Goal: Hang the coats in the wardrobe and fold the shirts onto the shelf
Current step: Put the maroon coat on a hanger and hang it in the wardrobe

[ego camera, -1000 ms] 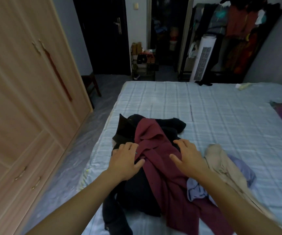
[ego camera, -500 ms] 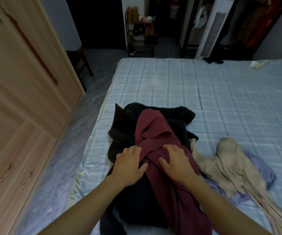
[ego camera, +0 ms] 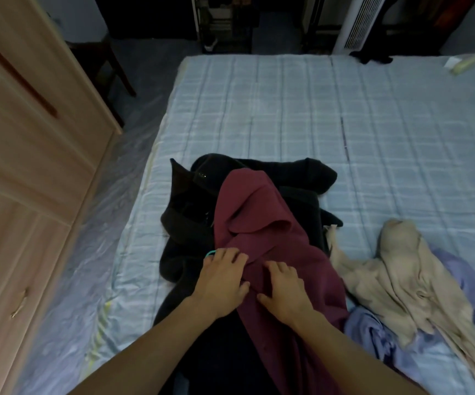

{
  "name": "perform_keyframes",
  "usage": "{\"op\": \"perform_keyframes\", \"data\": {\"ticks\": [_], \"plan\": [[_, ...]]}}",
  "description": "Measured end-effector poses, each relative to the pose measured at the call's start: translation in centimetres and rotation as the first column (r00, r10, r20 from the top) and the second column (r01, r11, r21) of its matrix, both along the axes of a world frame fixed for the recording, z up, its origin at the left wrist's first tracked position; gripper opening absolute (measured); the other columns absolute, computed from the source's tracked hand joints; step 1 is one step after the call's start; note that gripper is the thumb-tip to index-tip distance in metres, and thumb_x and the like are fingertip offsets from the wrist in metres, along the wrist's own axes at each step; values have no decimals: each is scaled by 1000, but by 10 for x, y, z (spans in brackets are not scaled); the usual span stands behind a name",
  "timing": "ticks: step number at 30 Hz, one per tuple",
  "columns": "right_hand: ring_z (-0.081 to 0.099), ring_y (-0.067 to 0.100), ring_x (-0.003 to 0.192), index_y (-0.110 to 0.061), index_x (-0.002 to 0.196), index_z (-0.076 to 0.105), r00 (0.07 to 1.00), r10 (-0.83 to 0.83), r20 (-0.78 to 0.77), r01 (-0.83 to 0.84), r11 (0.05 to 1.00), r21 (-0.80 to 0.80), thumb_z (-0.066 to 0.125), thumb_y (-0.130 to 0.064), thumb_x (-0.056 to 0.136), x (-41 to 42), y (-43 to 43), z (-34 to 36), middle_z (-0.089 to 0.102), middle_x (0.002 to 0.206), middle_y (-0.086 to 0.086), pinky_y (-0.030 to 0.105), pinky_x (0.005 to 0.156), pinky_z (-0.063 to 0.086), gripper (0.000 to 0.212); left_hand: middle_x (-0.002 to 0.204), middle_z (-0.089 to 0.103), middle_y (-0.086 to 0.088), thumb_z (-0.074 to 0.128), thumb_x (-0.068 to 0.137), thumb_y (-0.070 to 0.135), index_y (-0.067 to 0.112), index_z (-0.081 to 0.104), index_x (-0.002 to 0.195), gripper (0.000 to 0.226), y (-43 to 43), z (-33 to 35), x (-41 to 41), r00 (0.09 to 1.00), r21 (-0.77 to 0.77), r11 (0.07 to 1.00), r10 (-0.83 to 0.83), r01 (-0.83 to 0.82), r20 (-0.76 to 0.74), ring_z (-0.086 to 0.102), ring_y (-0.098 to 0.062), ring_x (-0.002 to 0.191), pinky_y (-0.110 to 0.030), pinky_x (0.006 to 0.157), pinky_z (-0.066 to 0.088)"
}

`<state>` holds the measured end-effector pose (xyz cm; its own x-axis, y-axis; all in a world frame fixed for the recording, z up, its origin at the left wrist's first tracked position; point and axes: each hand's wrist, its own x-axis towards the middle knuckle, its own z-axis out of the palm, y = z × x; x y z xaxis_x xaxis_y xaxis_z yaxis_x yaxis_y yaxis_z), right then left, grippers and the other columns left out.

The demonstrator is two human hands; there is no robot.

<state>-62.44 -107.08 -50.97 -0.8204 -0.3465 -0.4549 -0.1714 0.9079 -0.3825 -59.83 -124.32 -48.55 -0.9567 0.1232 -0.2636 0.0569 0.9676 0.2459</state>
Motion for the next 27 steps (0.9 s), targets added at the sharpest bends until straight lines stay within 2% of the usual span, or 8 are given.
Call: {"op": "perform_keyframes", "data": {"ticks": [3,6,12,15,18,22,27], "plan": [[43,22,121,-24,145,30,1000,21,-21,-21,999,27,70,-35,83,5,0,-16,42,139,2,37,99,44,74,154,29,-5,56,90,40,25,32,147,64,-1,-16,-5,997,-80,994,-69,71,20,25,-27,141,-43,112,27],[45,22,116,-22,144,31,995,48,-88,-44,998,45,63,-23,86,7,-1,-26,44,138,3,34,94,45,66,155,28,-5,57,89,36,27,32,147,63,-4,-29,-7,996,-112,989,-91,93,23,25,-27,141,-43,111,28],[49,21,110,-22,139,36,992,34,-124,-30,999,32,55,-13,89,-3,-4,-35,51,126,2,34,89,47,54,144,44,-7,63,83,23,25,48,138,57,-11,-41,-16,990,-143,980,-138,138,9,41,-29,131,-44,101,38],[53,21,103,-20,133,38,993,9,-115,-8,1000,9,54,-11,89,-6,-5,-36,55,117,3,32,81,49,48,133,54,-7,72,77,21,24,56,130,56,-14,-43,-21,988,-153,977,-153,148,-26,52,-29,119,-43,92,46],[56,21,99,-18,129,40,994,-8,-113,9,1000,2,53,-8,89,-12,-4,-37,58,111,5,31,77,48,43,130,54,-5,70,79,22,24,56,129,52,-11,-43,-25,987,-147,979,-148,139,-54,52,-27,115,-41,91,46],[55,21,101,-15,130,41,992,-16,-125,14,1000,-15,51,-5,91,-14,-2,-36,58,114,6,30,80,48,42,131,50,-3,60,86,23,23,53,131,46,-5,-40,-27,986,-126,984,-137,125,-91,47,-25,117,-39,96,41],[49,21,111,-14,134,43,982,2,-191,-6,1000,-18,49,-6,91,-13,8,-27,50,125,6,31,86,50,44,125,57,-3,63,85,21,19,60,124,39,-2,-25,-27,977,-74,992,-113,101,-180,52,-26,112,-39,93,44]]}}
